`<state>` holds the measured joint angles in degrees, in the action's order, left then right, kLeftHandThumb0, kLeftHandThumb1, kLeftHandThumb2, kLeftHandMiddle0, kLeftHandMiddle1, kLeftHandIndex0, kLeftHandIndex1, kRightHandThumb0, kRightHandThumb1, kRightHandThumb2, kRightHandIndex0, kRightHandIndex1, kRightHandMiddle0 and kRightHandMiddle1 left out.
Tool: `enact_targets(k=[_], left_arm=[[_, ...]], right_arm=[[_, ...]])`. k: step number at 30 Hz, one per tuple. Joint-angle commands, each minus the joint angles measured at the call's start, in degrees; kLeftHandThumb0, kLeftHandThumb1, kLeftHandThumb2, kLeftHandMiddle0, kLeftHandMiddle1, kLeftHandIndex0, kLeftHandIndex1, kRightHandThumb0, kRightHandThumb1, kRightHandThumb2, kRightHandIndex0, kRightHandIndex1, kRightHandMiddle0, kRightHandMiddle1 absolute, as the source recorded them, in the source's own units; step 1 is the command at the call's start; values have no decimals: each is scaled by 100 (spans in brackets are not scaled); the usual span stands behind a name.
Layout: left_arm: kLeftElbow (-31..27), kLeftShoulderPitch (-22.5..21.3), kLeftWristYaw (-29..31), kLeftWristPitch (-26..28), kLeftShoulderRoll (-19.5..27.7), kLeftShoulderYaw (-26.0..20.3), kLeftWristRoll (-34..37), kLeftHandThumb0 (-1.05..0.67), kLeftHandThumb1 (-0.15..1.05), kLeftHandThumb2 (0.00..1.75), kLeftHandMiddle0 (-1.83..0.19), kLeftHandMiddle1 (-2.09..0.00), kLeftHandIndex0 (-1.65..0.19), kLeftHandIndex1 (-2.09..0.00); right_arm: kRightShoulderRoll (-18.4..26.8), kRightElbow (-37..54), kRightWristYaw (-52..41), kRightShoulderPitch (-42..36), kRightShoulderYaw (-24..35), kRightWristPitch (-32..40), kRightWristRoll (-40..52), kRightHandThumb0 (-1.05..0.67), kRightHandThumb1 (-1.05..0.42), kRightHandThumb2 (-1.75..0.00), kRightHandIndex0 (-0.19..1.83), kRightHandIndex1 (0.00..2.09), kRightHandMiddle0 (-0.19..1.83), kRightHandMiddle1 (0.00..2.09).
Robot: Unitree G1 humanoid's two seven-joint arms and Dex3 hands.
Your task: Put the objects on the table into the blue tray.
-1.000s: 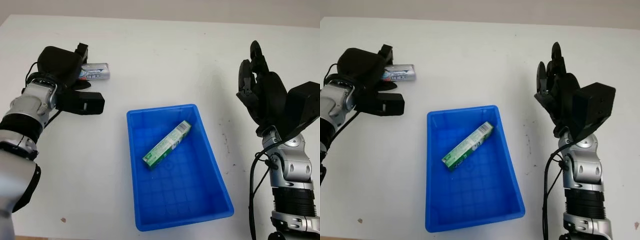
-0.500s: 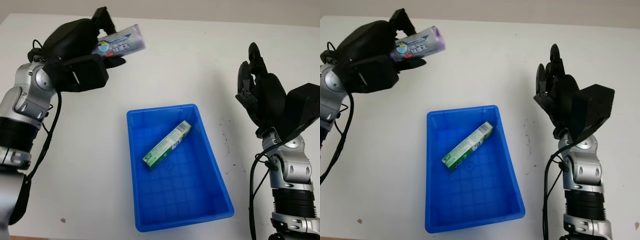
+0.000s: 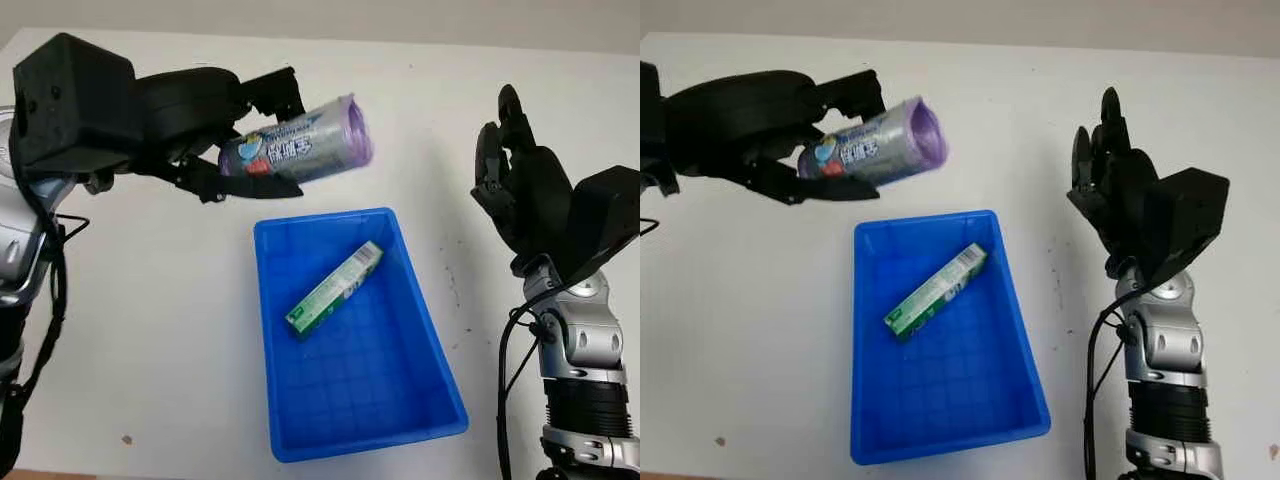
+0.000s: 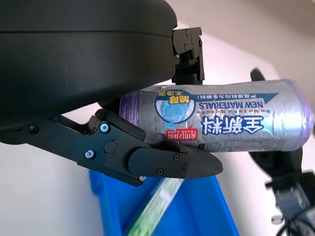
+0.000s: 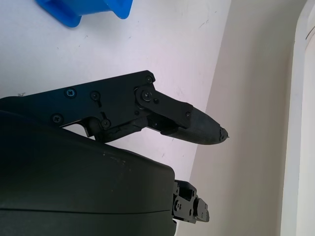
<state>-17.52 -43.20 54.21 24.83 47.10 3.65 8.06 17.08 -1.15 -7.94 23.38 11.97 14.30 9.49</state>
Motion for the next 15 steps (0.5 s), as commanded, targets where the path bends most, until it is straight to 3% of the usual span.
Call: enact_targets(k=[1, 3, 6, 9, 10, 11, 13, 15], left_arm=[[-129, 236, 270, -64, 39, 57, 210, -45, 105, 42, -79, -209, -49, -209], [-141, 352, 383, 12, 11, 154, 299, -45, 105, 42, -78, -209, -47, -209], [9, 572, 431, -326, -201, 194, 416, -45, 105, 43, -75, -209, -41, -209], [21, 814, 316, -370, -415, 281, 448, -46, 105, 39, -48, -199, -14, -171], [20, 843, 319, -319, -444, 313, 464, -48, 105, 36, -38, -152, -10, -126], [79, 850, 385, -306, -506, 337, 549, -49, 105, 35, -36, -132, -13, -104], [175, 869, 461, -260, -633, 351, 723, -50, 105, 29, -39, -40, -16, -41], [220, 884, 451, -130, -744, 364, 848, -52, 105, 26, -33, -13, -15, -19]], right_arm=[[6, 96, -13, -28, 2, -40, -3, -58, -105, -73, -19, 0, -19, 0], [-2, 98, -8, -22, 2, -28, -3, -58, -105, -73, -19, 0, -19, 0], [4, 74, -9, -16, -23, -77, -47, -58, -105, -72, -19, 0, -19, 0], [10, 135, 19, -23, -49, -1, -87, -58, -105, -72, -19, 0, -19, 0], [11, 152, 25, -27, -56, 13, -98, -58, -105, -72, -19, 0, -19, 0], [20, 145, 29, -31, -64, 1, -122, -58, -105, -72, -19, 0, -19, 0], [16, 135, 31, -35, -62, -23, -140, -58, -105, -72, -19, 0, -19, 0], [6, 127, 28, -39, -54, -43, -147, -58, -105, -72, -19, 0, -19, 0]])
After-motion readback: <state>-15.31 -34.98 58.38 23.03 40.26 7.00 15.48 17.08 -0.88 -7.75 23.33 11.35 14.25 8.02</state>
